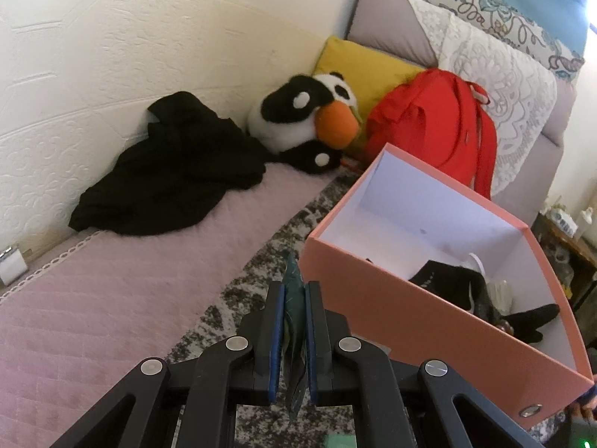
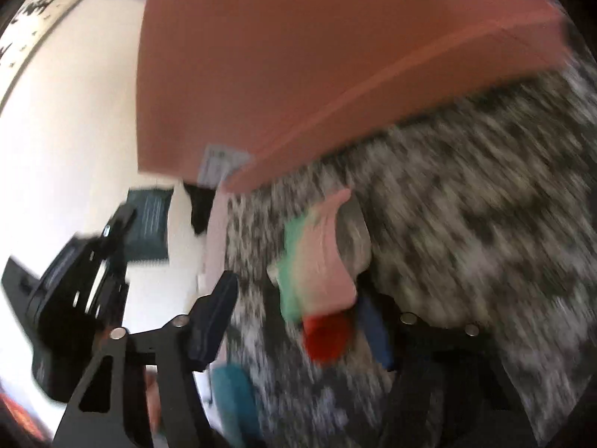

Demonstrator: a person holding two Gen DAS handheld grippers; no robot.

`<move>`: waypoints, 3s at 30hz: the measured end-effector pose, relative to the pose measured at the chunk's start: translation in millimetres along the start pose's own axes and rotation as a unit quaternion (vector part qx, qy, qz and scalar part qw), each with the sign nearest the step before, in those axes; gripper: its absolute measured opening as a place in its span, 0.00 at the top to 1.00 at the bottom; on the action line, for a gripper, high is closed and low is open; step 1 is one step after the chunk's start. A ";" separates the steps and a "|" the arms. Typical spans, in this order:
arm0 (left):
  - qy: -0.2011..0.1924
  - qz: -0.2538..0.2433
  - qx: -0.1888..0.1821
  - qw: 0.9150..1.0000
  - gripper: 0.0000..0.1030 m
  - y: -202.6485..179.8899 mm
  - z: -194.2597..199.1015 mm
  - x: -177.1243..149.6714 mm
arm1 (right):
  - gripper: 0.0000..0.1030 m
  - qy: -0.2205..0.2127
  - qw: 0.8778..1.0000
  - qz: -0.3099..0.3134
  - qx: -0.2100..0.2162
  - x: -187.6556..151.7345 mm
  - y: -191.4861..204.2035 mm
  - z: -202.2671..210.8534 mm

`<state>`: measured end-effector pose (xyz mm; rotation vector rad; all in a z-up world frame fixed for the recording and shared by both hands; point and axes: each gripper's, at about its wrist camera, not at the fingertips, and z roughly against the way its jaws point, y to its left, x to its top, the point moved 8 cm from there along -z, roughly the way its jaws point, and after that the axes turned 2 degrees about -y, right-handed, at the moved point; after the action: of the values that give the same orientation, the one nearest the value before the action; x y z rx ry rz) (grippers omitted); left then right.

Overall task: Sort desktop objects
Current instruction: 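Hold the green card above the box with the left tool while the right tool reaches the pink-green pouch, then grasp the pink-green pouch with the right tool, then drop the green card and pouch into the pink box with both tools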

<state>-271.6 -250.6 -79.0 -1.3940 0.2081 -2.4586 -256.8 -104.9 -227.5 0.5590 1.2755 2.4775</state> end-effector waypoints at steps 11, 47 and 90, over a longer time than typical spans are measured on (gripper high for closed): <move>-0.023 -0.020 -0.026 0.999 0.95 -16.0 15.1 3.7 | 0.90 -0.094 0.960 0.255 -0.066 -12.4 91.8 58.1; -0.034 -0.079 -0.073 0.994 0.95 -71.8 42.0 -3.9 | 0.63 0.082 0.879 0.363 -0.298 -137.2 -20.3 132.4; -0.041 -0.110 0.023 0.993 0.04 -144.3 6.2 -14.6 | 0.02 -0.245 0.916 0.236 -0.211 48.9 -10.9 273.3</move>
<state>-287.1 -109.6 -48.2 -1.5684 -0.0215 -2.5534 -171.0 115.5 -81.5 1.3823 0.4250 2.6000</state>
